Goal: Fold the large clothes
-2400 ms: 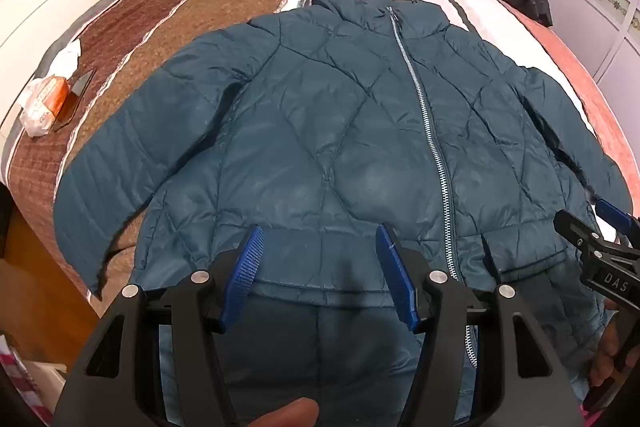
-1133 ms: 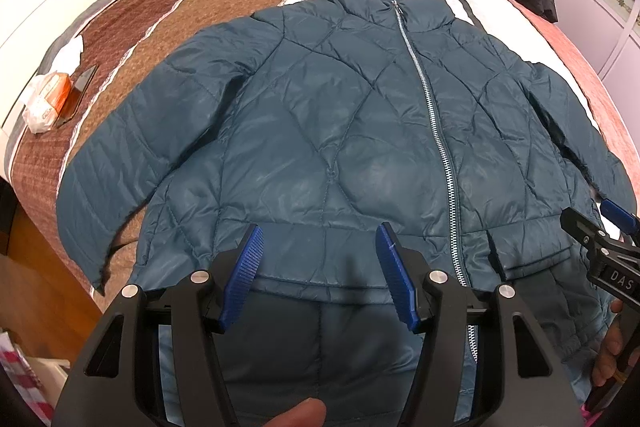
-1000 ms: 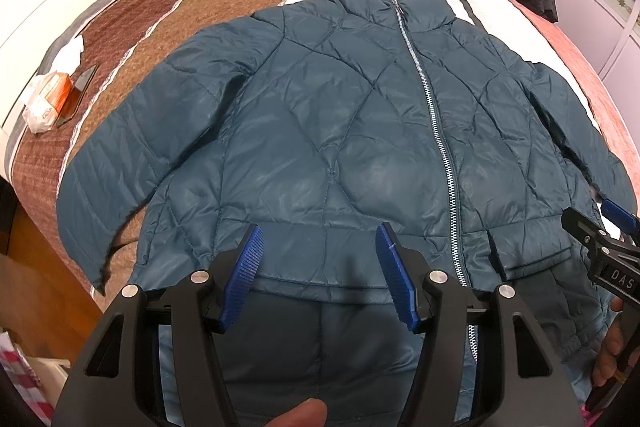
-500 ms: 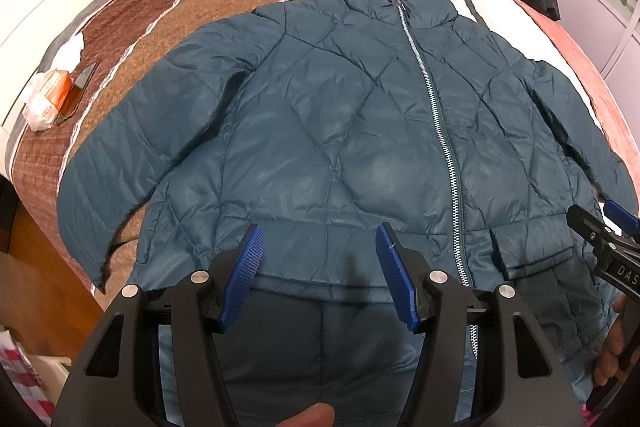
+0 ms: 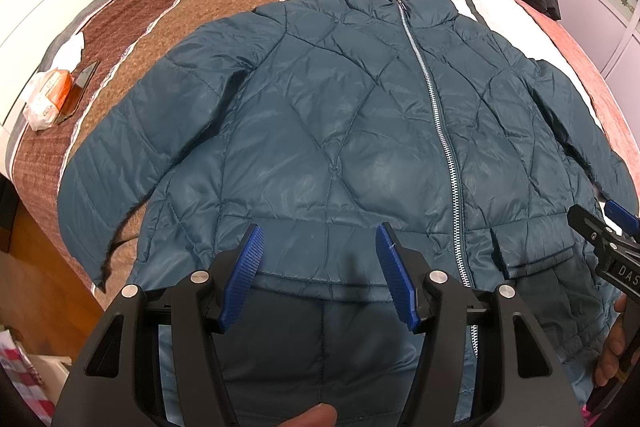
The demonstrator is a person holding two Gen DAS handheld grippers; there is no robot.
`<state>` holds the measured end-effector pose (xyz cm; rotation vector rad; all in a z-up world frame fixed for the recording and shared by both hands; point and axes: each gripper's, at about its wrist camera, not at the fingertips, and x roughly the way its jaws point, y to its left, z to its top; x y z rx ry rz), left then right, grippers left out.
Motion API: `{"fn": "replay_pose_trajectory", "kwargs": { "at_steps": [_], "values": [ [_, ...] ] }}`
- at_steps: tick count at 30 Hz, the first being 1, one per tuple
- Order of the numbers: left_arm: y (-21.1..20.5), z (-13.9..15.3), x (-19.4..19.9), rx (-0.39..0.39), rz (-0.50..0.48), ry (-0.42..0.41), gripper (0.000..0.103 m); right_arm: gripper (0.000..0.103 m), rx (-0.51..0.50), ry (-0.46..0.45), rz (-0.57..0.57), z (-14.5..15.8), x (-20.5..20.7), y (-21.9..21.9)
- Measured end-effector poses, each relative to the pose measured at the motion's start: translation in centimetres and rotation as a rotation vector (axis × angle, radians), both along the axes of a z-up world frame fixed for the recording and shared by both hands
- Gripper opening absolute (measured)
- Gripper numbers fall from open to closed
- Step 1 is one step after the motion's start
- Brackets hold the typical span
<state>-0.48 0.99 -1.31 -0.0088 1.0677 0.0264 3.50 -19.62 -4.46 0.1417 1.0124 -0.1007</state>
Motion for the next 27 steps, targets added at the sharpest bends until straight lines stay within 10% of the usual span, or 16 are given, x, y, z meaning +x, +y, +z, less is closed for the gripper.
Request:
{"fn": "replay_pose_trajectory", "kwargs": {
  "at_steps": [27],
  "values": [
    [-0.7,-0.1,-0.2,0.015,-0.009,0.014,0.058,0.095,0.058,-0.004,-0.124,0.4,-1.1,-4.4]
  ]
}}
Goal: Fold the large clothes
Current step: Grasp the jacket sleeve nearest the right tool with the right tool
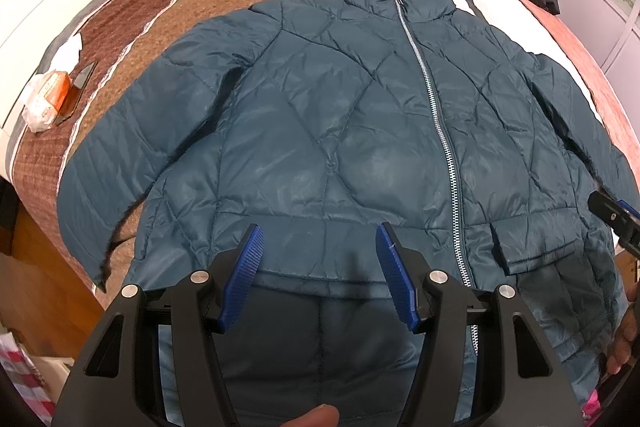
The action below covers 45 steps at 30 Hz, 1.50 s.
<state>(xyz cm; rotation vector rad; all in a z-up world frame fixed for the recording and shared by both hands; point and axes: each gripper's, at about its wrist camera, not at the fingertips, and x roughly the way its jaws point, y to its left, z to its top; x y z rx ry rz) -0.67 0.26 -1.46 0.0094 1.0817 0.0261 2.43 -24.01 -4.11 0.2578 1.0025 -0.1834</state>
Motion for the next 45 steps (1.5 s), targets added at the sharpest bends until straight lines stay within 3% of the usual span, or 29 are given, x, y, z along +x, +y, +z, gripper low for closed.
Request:
{"fn": "replay_pose_trajectory", "kwargs": {
  "at_steps": [3,10,17,28,38,45],
  "values": [
    [-0.3,0.1,0.4,0.008,-0.011,0.008,0.059,0.095,0.015,0.005,-0.039,0.0,-0.3,-1.7],
    [-1.7,0.6,1.3,0.008,-0.075,0.017,0.059,0.095,0.071,0.026,-0.273,-0.9,-2.2,-9.2],
    [-2.8,0.7,2.8,-0.010,-0.104,0.039,0.060,0.095,0.111,0.006,-0.432,-0.9,-4.6,-15.1],
    [-5.5,1.7,4.8,0.010,-0.171,0.024,0.061,0.090,0.177,-0.010,-0.549,-1.7,-5.2,-20.1],
    [-7.2,1.5,5.2,0.020,-0.211,0.040,0.063,0.069,0.429,-0.009,-0.615,-5.2,-3.3,-23.1],
    [-7.4,0.9,5.4,0.015,-0.213,0.063,0.063,0.067,0.563,-0.007,-0.702,-7.2,-2.7,-25.7]
  ]
}}
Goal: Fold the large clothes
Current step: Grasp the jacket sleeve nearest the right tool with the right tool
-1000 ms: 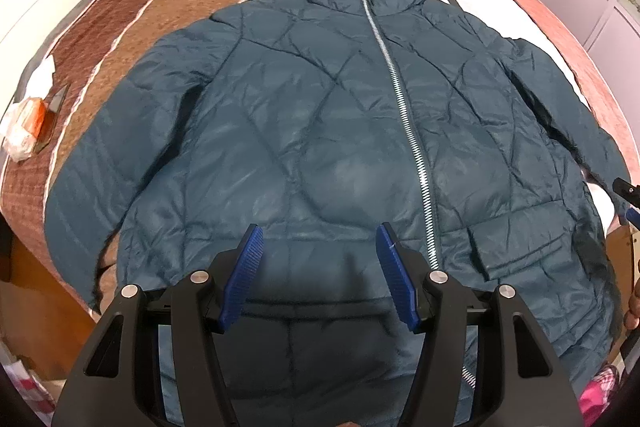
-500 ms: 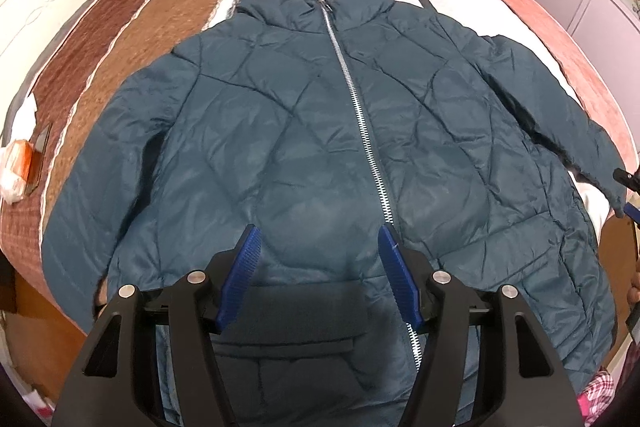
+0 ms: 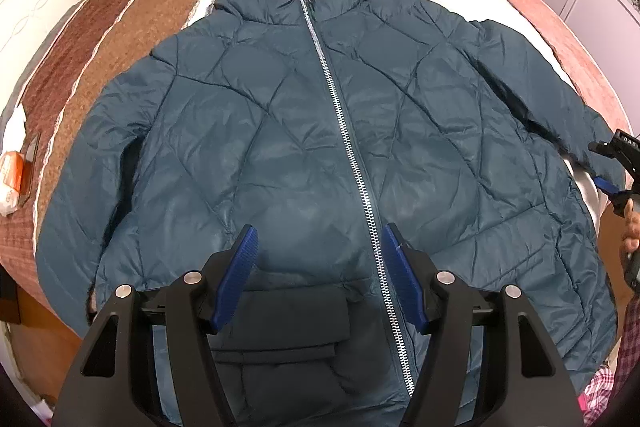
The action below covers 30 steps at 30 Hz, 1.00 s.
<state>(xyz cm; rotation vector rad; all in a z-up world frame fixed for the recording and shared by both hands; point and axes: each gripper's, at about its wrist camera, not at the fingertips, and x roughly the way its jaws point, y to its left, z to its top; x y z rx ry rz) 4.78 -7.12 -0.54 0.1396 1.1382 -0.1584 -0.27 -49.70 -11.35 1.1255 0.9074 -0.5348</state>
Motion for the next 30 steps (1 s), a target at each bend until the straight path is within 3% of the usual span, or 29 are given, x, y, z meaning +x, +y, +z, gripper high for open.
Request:
{"fn": "replay_pose_trajectory", "kwargs": {
  "at_steps": [3,9,14,17,18,19,23,27,30],
  "values": [
    [0.2,-0.1,0.1,-0.007,0.006,0.001,0.063,0.066,0.014,-0.014,-0.023,0.1,-0.2,-0.3],
    [0.5,-0.5,0.3,-0.017,0.012,0.012,0.063,0.050,-0.041,-0.039,-0.058,0.5,0.3,-1.4],
    [1.0,-0.5,0.3,-0.026,0.019,0.010,0.063,0.051,0.100,-0.057,-0.115,-1.2,-0.7,-1.1],
    [1.4,-0.5,0.4,-0.039,0.031,0.009,0.063,0.050,0.096,-0.072,-0.132,-1.3,-1.0,-1.1],
    [1.5,-0.6,0.5,-0.040,0.034,0.012,0.063,0.049,0.104,-0.075,-0.147,-1.3,-1.0,-1.4],
    [1.6,-0.6,0.5,-0.041,0.035,0.015,0.063,0.039,0.096,-0.080,-0.167,-1.1,-1.1,-1.8],
    [2.1,-0.6,0.4,-0.048,0.041,0.011,0.063,0.017,-0.034,-0.066,-0.142,0.4,0.1,-2.2],
    [3.1,-0.4,0.4,-0.052,0.058,-0.006,0.063,0.010,-0.298,-0.030,-0.039,4.2,3.0,-0.2],
    [4.5,-0.1,0.6,-0.056,0.091,-0.020,0.063,0.009,-0.502,-0.058,0.061,8.2,5.3,2.2]
  ]
}}
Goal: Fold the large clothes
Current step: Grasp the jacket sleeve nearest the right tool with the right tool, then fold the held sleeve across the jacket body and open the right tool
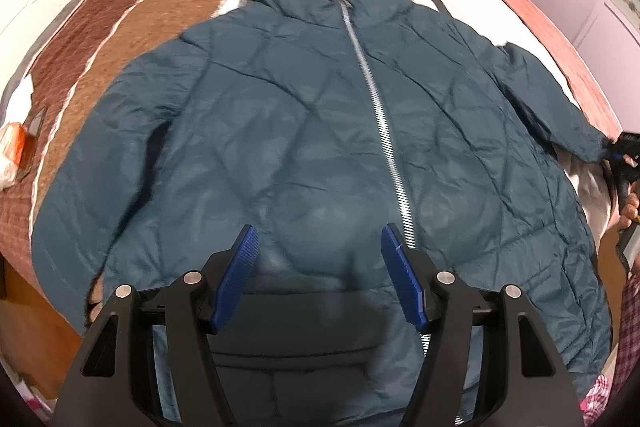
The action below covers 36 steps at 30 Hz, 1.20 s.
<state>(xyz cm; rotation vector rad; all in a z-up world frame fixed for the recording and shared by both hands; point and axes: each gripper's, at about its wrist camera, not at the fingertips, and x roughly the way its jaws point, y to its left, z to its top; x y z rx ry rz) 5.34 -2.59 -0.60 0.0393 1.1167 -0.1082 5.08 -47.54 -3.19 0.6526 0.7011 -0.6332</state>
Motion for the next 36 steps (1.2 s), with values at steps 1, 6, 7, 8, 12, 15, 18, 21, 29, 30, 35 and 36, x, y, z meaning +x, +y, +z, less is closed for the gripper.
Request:
{"fn": "replay_pose_trajectory", "kwargs": {
  "at_steps": [1,6,7,8,12,15,18,21,29,30,35,36],
  "values": [
    [0.4,0.1,0.0,-0.001,0.009,-0.003,0.063,0.008,-0.082,-0.013,0.047,1.7,1.0,1.2],
    [3.3,0.5,0.2,-0.016,0.083,-0.026,0.063,0.008,-0.404,-0.057,0.290,7.5,4.9,8.8],
    [3.9,0.6,0.2,-0.019,0.097,-0.032,0.063,0.008,-0.475,-0.063,0.362,8.4,5.8,11.3],
    [4.7,0.8,0.2,-0.025,0.117,-0.040,0.063,0.008,-0.531,-0.063,0.425,8.7,6.7,13.5],
    [7.1,1.2,0.1,-0.041,0.174,-0.063,0.063,0.008,-0.822,-0.043,0.752,8.3,9.5,25.2],
    [8.9,1.2,-0.1,-0.051,0.217,-0.070,0.063,0.007,-0.945,-0.014,0.973,5.5,10.5,32.8],
    [10.2,1.0,-0.4,-0.062,0.247,-0.068,0.063,0.007,-1.000,0.034,1.121,1.5,11.1,38.2],
    [11.2,0.6,-0.7,-0.063,0.258,-0.067,0.063,0.007,-0.974,0.129,1.186,-2.2,12.5,40.6],
    [11.8,-0.1,0.1,-0.045,0.252,-0.064,0.063,0.044,-0.913,0.191,1.294,-5.0,12.4,42.1],
    [11.7,-0.3,0.3,-0.044,0.251,-0.062,0.063,0.045,-0.883,0.188,1.297,-4.9,12.0,41.9],
    [11.0,-0.9,1.0,-0.025,0.256,-0.046,0.063,0.047,-0.746,0.182,1.275,-3.7,10.8,40.4],
    [10.9,-0.9,1.0,-0.019,0.259,-0.044,0.063,0.047,-0.714,0.177,1.270,-3.3,10.3,40.2]
  ]
}}
